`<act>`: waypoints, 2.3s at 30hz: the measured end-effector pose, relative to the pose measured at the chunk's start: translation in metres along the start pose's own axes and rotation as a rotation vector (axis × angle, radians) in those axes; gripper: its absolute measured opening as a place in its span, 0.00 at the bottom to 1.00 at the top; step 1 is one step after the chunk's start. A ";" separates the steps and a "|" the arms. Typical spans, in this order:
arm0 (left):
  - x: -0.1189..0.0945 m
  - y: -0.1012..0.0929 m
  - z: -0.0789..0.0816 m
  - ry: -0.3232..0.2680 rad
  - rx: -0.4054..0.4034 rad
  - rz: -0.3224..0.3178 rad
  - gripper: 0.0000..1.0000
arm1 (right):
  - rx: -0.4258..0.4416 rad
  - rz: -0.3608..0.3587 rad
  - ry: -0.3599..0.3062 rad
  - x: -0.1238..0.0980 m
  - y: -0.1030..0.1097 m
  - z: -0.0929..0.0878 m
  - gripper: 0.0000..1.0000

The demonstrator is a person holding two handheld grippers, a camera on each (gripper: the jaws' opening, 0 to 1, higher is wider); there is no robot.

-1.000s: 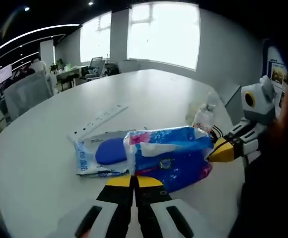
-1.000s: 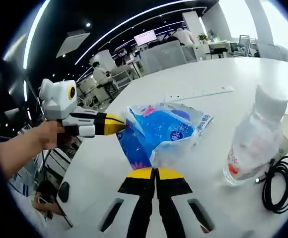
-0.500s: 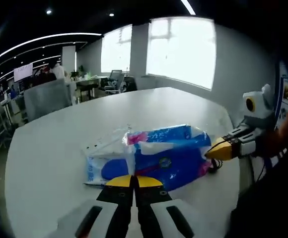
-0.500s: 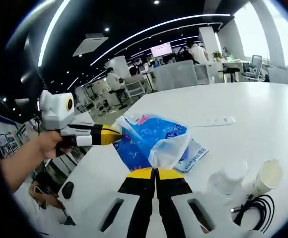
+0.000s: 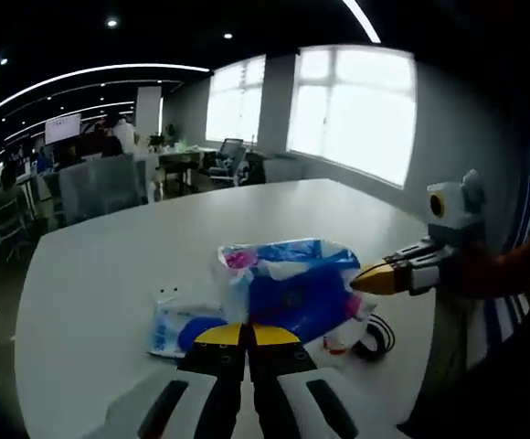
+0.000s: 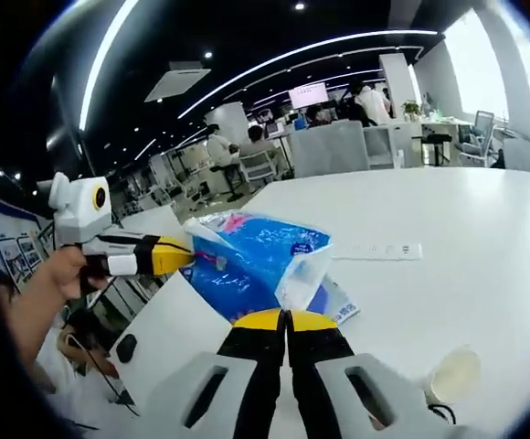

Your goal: Arrange the tabletop items into an orderly group along one side of the table until the central work area is clear of visible clutter.

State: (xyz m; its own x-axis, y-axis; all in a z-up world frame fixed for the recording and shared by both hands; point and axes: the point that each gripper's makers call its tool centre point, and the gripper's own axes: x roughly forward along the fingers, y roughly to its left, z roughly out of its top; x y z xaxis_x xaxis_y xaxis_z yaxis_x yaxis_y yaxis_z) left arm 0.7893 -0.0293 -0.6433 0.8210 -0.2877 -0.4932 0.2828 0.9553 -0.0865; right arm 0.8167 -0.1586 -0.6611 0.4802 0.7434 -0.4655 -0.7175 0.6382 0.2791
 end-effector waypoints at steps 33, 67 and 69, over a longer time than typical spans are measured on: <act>0.127 -0.081 0.032 0.003 -0.030 -0.095 0.00 | -0.053 -0.137 0.075 -0.020 -0.166 0.024 0.00; 0.234 -0.110 -0.044 0.138 -0.056 -0.338 0.00 | -0.029 -0.257 0.215 0.016 -0.261 -0.058 0.00; 0.238 -0.110 -0.046 0.139 -0.066 -0.341 0.00 | -0.024 -0.263 0.226 0.021 -0.269 -0.061 0.00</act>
State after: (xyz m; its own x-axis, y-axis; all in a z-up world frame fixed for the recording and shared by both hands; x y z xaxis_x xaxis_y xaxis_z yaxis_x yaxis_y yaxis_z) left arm 0.9308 -0.1996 -0.7904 0.6090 -0.5823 -0.5385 0.4921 0.8099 -0.3192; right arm 0.9891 -0.3263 -0.7971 0.5286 0.4891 -0.6938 -0.5970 0.7953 0.1058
